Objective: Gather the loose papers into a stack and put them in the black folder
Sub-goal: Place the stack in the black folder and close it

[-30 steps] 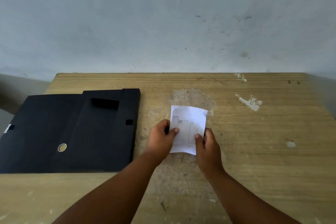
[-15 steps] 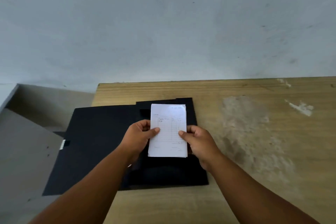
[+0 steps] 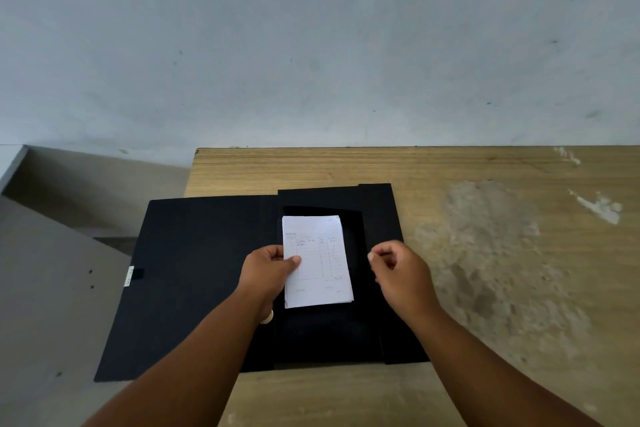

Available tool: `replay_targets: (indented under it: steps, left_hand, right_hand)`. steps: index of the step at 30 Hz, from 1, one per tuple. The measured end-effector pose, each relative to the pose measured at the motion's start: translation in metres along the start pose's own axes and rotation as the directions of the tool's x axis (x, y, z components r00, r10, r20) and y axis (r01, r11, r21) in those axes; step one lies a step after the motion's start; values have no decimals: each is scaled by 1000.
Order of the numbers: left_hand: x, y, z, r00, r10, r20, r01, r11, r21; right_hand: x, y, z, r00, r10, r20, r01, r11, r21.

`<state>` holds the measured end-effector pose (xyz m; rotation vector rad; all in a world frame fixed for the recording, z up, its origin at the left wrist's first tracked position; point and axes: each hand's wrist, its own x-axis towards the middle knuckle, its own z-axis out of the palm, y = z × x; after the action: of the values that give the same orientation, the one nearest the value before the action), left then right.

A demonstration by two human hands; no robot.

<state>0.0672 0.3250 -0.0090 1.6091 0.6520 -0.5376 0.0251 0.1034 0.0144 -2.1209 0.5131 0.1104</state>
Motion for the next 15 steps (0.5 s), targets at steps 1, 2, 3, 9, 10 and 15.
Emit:
replay_targets:
  steps: [1, 2, 3, 9, 10, 15]
  left_hand:
    - [0, 0, 5, 1000, -1, -15, 1, 1000, 4]
    - [1, -1, 11, 1000, -3, -25, 3, 1000, 12]
    - [2, -2, 17, 999, -4, -37, 5, 1000, 25]
    - [13, 2, 54, 990, 55, -132, -35, 988, 147]
    - [14, 4, 61, 989, 74, -129, -51, 983, 178]
    - [12, 8, 95, 989, 92, -115, -72, 984, 163]
  right_hand:
    - [2, 6, -4, 997, -30, -67, 27, 998, -48]
    - [4, 12, -7, 989, -65, -134, 50, 993, -106]
    - [5, 18, -9, 976, -101, -191, 67, 982, -177]
    - [6, 43, 0, 973, -129, -190, 66, 950, -305]
    - [6, 45, 1, 974, -137, -179, 76, 948, -310]
    - [6, 49, 5, 975, -163, -151, 93, 915, -393]
